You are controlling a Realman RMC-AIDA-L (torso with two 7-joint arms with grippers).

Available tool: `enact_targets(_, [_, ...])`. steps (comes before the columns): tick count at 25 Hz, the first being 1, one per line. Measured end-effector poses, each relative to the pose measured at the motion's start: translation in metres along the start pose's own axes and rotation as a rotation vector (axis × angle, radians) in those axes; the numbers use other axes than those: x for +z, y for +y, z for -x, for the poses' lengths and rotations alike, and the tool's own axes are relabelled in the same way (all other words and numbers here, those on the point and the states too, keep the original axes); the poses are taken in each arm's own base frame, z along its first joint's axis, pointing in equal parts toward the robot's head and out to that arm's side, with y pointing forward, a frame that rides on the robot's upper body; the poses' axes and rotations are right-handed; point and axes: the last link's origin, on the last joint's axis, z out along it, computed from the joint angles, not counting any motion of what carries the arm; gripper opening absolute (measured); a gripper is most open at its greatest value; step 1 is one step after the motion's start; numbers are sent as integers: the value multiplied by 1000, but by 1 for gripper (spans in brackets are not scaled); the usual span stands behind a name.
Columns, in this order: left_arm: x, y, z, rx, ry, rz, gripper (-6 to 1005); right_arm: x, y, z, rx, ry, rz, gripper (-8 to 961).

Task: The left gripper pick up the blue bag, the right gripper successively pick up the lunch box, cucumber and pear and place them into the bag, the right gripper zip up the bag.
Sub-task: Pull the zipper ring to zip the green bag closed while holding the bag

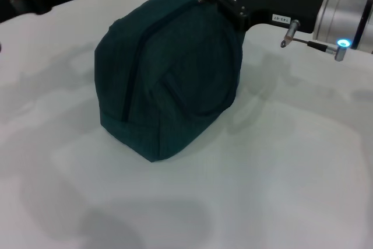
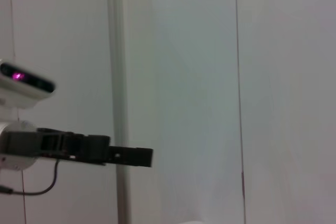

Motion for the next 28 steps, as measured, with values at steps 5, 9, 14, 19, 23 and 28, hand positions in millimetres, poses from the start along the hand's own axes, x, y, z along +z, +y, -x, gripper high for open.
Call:
enact_targets(5, [27, 10, -29, 102, -200, 50, 880, 0, 0, 0, -12, -1, 1, 14])
enact_targets(9, [44, 36, -52, 147, -325, 85, 877, 0, 1, 0, -13, -1, 1, 14])
enact_targets(14, [60, 69, -64, 136, -456, 70, 874, 0, 1, -1, -17, 0, 0, 14])
enact_targets(19, [69, 79, -51, 122, -532, 14, 871, 0, 1, -1, -17, -2, -1, 15])
enact_targets(23, [72, 76, -37, 127, -552, -23, 869, 1, 1, -1, -22, -2, -1, 15])
enact_targets(28, [71, 70, -24, 166, -542, -76, 865, 0, 0, -2, -19, -4, -5, 15])
